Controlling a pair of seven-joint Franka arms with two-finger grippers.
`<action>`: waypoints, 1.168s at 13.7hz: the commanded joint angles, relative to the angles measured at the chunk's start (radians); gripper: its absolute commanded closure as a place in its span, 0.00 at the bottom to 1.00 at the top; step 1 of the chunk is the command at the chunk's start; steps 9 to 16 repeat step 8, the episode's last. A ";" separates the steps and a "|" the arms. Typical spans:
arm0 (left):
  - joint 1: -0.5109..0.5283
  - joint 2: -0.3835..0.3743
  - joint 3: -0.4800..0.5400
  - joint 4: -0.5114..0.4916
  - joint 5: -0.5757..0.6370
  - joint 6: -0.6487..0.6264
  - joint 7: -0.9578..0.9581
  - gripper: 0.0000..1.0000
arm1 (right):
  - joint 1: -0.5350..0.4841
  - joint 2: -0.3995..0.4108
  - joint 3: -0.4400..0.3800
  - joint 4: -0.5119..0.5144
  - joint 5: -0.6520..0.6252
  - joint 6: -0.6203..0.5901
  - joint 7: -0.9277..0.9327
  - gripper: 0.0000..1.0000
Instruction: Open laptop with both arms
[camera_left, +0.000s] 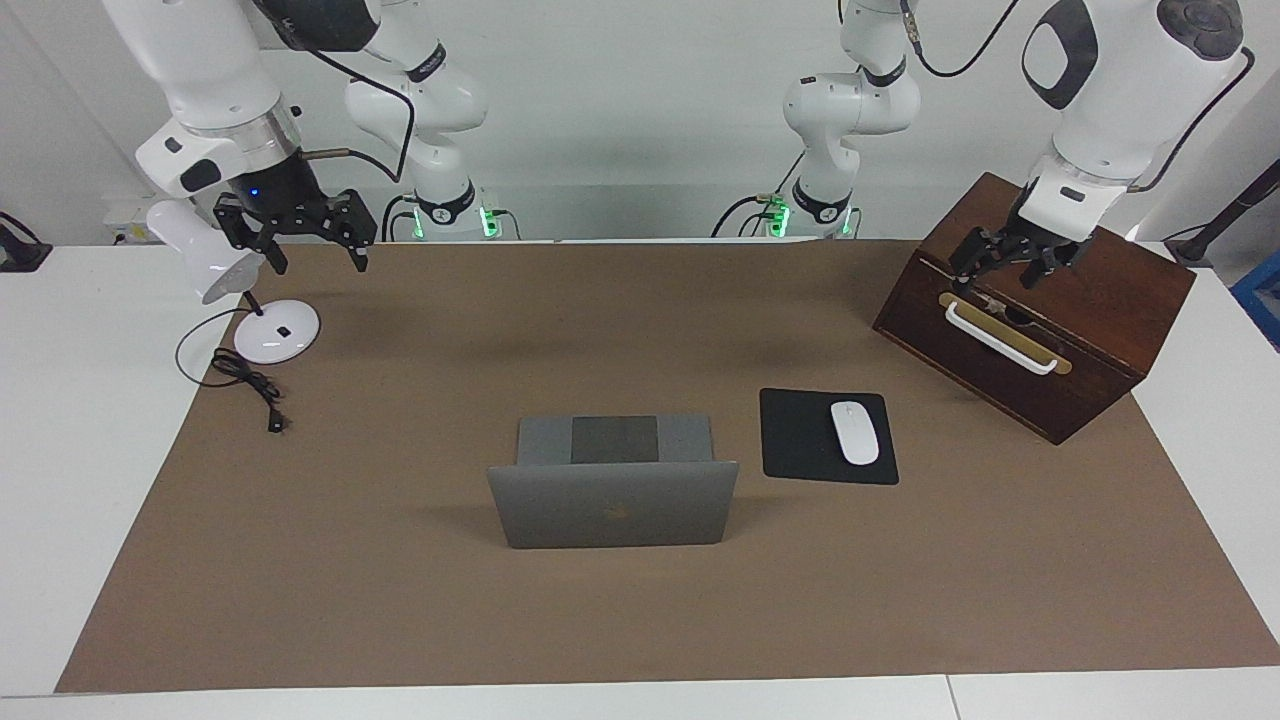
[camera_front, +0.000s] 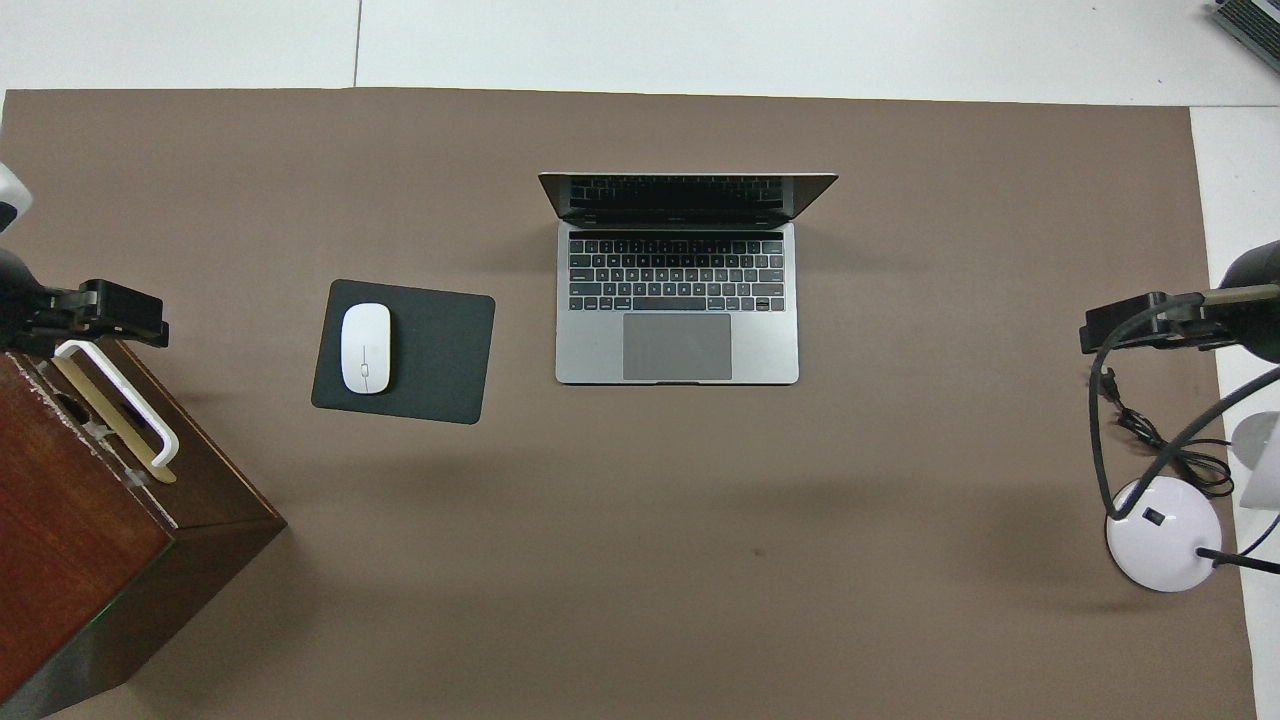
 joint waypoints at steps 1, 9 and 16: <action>-0.014 0.006 -0.001 0.011 0.003 -0.011 0.010 0.00 | -0.008 -0.001 0.000 0.001 0.003 -0.006 -0.019 0.00; -0.014 0.007 -0.009 0.011 -0.008 -0.016 0.010 0.00 | -0.009 -0.001 0.000 0.001 0.003 -0.006 -0.019 0.00; -0.014 0.007 -0.009 0.011 -0.008 -0.016 0.010 0.00 | -0.009 -0.001 0.000 0.001 0.003 -0.006 -0.019 0.00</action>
